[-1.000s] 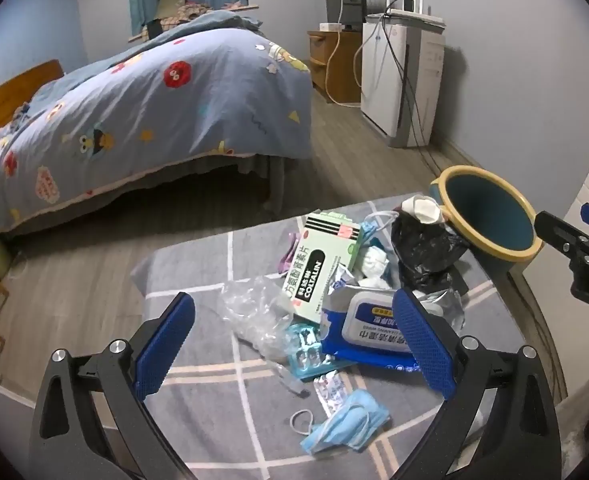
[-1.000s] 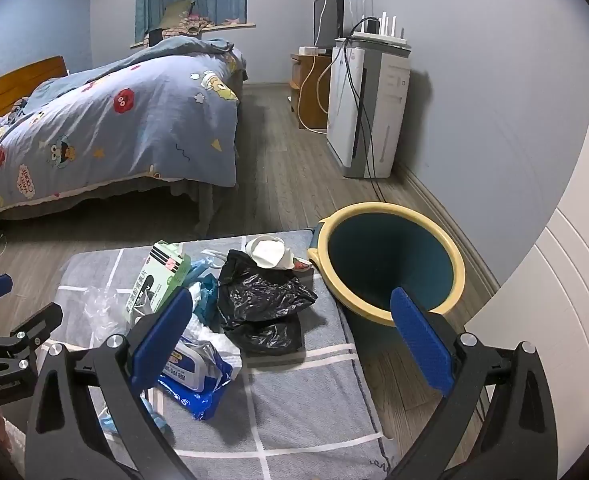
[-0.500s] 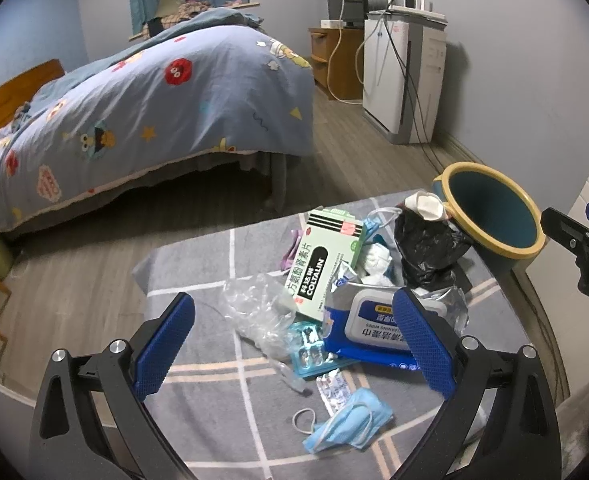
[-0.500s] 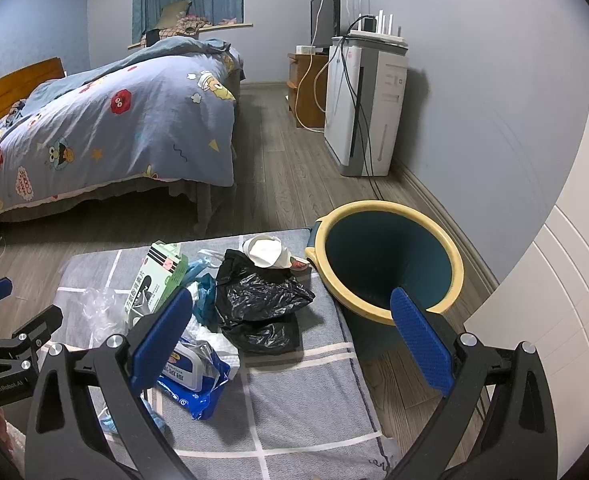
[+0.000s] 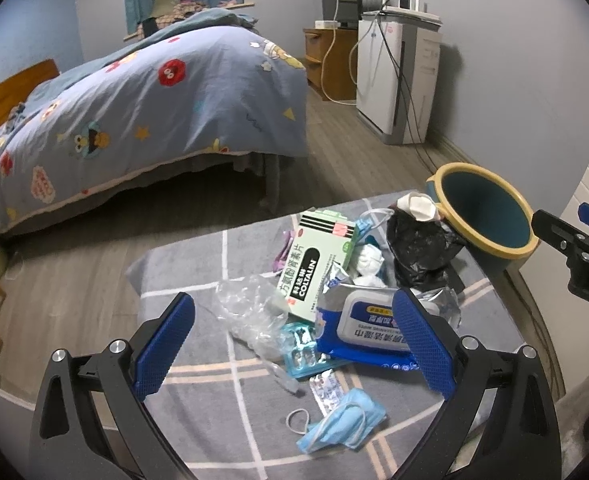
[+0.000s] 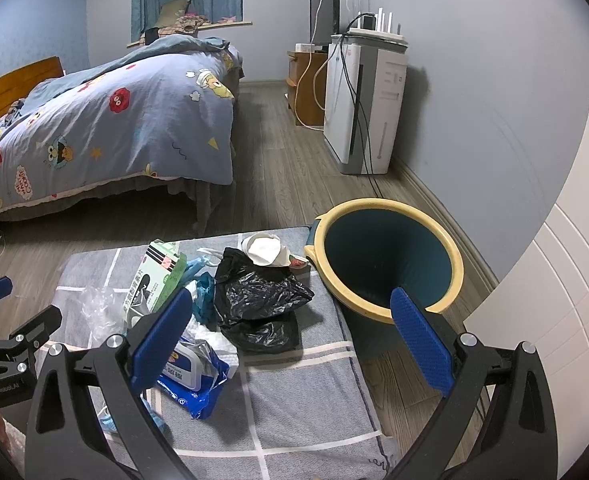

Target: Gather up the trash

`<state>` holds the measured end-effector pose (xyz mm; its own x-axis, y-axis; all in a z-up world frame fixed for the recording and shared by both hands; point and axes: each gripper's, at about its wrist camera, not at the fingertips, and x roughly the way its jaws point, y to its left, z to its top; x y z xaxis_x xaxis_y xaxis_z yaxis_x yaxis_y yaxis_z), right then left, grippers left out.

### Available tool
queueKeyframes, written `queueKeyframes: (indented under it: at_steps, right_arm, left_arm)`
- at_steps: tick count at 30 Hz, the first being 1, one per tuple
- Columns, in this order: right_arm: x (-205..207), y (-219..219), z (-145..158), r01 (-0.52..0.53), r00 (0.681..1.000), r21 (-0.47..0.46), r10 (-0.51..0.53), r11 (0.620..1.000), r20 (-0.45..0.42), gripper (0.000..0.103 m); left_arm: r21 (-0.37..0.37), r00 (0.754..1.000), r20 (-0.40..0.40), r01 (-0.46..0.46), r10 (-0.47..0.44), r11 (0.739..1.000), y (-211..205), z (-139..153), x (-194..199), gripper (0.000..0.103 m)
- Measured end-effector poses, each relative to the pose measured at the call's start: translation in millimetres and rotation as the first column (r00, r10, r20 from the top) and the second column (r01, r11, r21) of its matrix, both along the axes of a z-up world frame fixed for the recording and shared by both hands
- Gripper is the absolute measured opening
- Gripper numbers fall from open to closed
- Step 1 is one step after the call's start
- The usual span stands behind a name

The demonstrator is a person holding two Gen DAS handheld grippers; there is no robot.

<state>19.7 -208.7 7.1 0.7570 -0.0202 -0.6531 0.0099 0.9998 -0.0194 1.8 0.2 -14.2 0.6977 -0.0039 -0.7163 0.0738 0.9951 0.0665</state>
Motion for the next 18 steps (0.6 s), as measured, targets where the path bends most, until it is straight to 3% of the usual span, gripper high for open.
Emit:
queueKeyframes:
  at_steps: [18]
  right_arm:
    - [2.3, 1.1, -1.9, 0.001, 1.000, -0.009, -0.002, 1.000, -0.016, 0.098]
  left_arm:
    - [0.004, 1.000, -0.005, -0.025, 0.025, 1.000, 5.3, 7.2, 3.5, 0.098]
